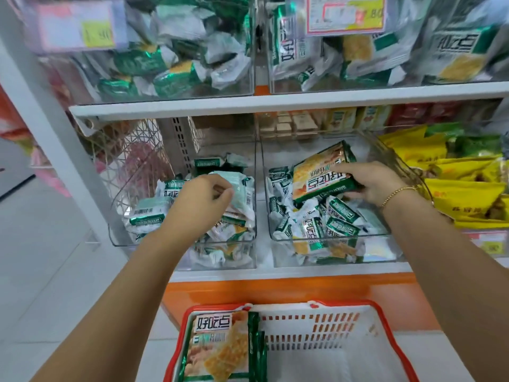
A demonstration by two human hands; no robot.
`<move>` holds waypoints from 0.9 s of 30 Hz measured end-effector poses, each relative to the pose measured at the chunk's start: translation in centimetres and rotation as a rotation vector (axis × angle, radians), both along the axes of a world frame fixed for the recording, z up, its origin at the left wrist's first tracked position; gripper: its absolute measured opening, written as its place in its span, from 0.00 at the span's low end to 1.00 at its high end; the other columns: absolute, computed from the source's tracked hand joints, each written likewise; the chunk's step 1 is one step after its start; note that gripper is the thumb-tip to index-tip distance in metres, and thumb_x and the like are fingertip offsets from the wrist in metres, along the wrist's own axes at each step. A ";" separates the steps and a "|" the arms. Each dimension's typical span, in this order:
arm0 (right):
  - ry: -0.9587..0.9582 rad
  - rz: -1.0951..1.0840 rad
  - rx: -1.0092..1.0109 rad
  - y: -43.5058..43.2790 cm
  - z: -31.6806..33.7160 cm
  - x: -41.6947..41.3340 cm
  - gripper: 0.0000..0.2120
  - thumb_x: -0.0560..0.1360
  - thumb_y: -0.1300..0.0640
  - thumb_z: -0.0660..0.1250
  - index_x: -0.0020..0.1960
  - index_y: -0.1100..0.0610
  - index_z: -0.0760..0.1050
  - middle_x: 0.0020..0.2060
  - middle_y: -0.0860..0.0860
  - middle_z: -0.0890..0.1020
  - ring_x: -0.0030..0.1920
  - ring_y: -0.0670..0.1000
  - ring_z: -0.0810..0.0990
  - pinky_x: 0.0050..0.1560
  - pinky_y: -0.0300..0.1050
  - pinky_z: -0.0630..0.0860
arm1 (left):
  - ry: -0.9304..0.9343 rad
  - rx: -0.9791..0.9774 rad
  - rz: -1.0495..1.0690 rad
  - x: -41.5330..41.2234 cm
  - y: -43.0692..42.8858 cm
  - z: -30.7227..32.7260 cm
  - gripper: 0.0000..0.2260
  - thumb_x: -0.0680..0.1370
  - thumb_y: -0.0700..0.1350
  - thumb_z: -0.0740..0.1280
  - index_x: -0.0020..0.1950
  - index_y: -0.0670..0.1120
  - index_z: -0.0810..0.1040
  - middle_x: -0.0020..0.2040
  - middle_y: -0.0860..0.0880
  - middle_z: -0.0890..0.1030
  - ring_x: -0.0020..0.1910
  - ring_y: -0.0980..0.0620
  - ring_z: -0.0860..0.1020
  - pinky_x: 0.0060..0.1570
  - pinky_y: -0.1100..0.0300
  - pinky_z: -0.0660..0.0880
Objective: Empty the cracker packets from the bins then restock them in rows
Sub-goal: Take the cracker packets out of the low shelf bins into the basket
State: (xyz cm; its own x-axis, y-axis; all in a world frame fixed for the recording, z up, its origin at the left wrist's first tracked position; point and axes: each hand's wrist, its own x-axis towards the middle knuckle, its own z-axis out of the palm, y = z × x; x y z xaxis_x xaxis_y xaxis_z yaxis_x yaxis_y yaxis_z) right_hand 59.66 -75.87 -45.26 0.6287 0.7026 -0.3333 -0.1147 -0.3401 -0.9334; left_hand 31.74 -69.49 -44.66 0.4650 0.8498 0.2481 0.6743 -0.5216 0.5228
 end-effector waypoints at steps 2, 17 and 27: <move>0.027 0.033 0.027 0.1 0.6 -0.5 0.09 0.72 0.59 0.73 0.48 0.60 0.75 0.49 0.55 0.79 0.49 0.55 0.80 0.33 0.43 0.81 | -0.056 0.004 0.065 0.0 1.4 0.6 0.09 0.80 0.44 0.63 0.56 0.43 0.79 0.42 0.52 0.77 0.42 0.55 0.75 0.44 0.63 0.70; 0.315 0.655 0.149 -2.5 3.9 -0.7 0.34 0.49 0.53 0.85 0.52 0.61 0.81 0.47 0.58 0.85 0.48 0.53 0.85 0.40 0.46 0.82 | -0.462 -0.530 -0.081 0.3 0.1 3.0 0.13 0.77 0.57 0.65 0.52 0.49 0.80 0.49 0.50 0.84 0.50 0.53 0.82 0.54 0.58 0.76; 0.182 0.911 0.064 2.4 5.3 -9.1 0.16 0.71 0.56 0.68 0.56 0.64 0.77 0.45 0.55 0.84 0.42 0.49 0.83 0.42 0.41 0.82 | -0.677 -1.042 -0.134 -6.5 -3.2 1.4 0.29 0.56 0.50 0.78 0.53 0.40 0.82 0.54 0.38 0.82 0.51 0.43 0.83 0.43 0.57 0.81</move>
State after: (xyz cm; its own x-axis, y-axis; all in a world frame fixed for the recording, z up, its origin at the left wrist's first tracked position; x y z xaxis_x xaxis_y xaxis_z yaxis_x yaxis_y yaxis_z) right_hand 50.59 -73.46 -39.99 -0.2324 0.9197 -0.3165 0.0252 -0.3196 -0.9472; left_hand 25.26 -72.69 -43.25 0.6050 0.7414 -0.2904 0.0822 0.3046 0.9489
